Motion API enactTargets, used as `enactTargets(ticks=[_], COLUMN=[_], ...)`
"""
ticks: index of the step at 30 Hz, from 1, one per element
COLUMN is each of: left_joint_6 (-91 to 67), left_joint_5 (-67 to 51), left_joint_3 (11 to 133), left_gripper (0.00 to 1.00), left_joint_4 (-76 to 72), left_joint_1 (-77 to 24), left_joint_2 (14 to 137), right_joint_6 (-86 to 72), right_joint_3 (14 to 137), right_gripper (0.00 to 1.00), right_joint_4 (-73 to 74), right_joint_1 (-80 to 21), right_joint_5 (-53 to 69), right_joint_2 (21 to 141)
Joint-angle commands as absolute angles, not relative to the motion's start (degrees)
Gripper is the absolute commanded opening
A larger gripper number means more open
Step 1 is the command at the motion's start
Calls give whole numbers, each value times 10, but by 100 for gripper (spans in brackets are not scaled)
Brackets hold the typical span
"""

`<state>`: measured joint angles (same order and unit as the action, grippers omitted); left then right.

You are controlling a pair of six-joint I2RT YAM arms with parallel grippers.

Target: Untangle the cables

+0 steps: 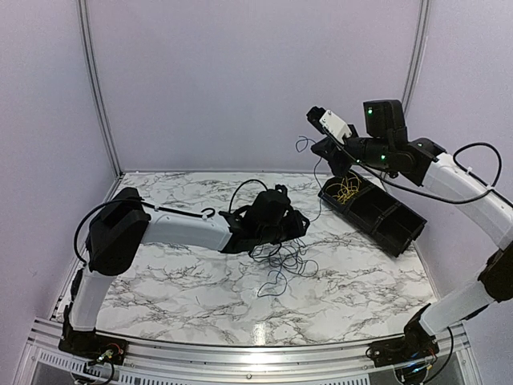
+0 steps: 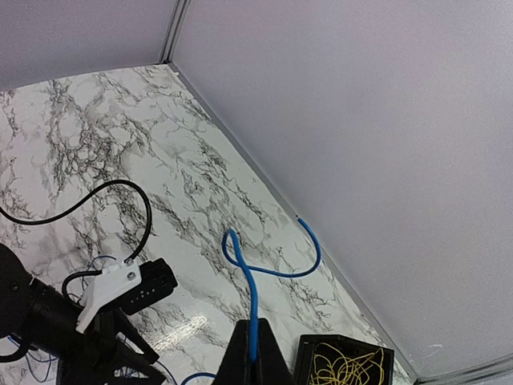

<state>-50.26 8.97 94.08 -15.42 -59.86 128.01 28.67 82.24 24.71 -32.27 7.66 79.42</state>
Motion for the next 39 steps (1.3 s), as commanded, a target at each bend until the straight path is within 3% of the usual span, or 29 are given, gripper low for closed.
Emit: enactTargets(ticks=[1,5,15,24,30,39], left_joint_6=[-571,-589,-587,-593,-607,-623], left_joint_5=[70,61,30,31,23,39], left_joint_3=[945,922,877,856,869,878], left_gripper=[28,22,38,38,34,13], left_joint_4=[-182,-210,-251,-279,-299,-301], left_joint_1=[-580,-575,-576,-579,-578,-568], left_joint_2=[1305,1312,1294,1285,1307,1328], right_joint_6=[262,261,268,264,261,255], right_joint_3=[842,843,827,835,838,853], right_gripper=[0,0,0,0,0,0], right_joint_4=[263,268,256,258,265,275], right_joint_1=[-326,-329,-329,-329,-329,-330], right_joint_5=[100,106,94,103,111,131], right_joint_2=[797,792,790,801,802,793])
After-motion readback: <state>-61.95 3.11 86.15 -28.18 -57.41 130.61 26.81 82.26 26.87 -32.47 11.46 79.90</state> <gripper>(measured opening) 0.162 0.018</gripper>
